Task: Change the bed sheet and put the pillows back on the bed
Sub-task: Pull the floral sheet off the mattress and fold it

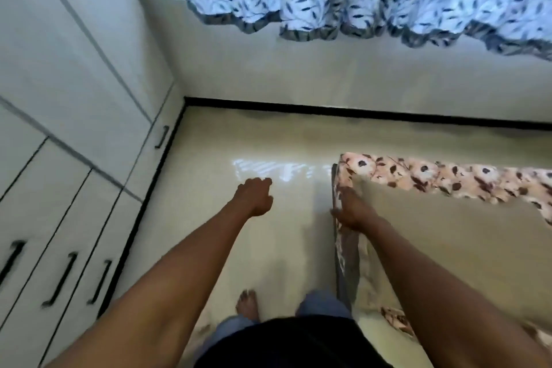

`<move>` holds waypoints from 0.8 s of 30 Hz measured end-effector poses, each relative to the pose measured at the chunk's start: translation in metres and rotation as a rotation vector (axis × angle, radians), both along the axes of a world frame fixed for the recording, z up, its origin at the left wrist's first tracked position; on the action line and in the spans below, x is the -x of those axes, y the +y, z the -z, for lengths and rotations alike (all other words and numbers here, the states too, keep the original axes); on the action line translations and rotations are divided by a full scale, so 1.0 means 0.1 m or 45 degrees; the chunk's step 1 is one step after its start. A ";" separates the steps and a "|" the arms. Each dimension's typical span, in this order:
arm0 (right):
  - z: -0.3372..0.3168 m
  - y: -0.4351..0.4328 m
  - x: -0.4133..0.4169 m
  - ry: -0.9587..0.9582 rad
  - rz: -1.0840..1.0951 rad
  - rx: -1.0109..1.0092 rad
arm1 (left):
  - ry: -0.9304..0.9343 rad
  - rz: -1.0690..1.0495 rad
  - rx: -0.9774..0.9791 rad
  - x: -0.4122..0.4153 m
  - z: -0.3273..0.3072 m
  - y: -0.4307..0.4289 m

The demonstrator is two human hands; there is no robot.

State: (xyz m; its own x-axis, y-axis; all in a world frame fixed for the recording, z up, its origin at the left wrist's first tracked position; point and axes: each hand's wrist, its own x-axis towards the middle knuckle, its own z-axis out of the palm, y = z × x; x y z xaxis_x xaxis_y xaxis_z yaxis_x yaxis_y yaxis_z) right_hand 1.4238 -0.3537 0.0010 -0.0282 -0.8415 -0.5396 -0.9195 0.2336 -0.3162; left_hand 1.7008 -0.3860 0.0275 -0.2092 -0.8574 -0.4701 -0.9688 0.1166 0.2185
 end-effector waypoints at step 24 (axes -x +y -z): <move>1.53 -2.53 2.65 -0.418 1.064 -0.203 | -0.167 0.688 -0.400 3.63 1.84 -3.99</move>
State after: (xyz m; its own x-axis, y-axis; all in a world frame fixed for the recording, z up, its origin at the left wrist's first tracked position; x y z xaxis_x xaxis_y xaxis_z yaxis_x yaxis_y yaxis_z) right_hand 1.1587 -0.6063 -0.1524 -0.4198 -0.5305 -0.7365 -0.3005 0.8469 -0.4388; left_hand 1.3376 -0.7847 -0.1570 -0.4973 -0.4641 -0.7330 -0.8123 0.5459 0.2055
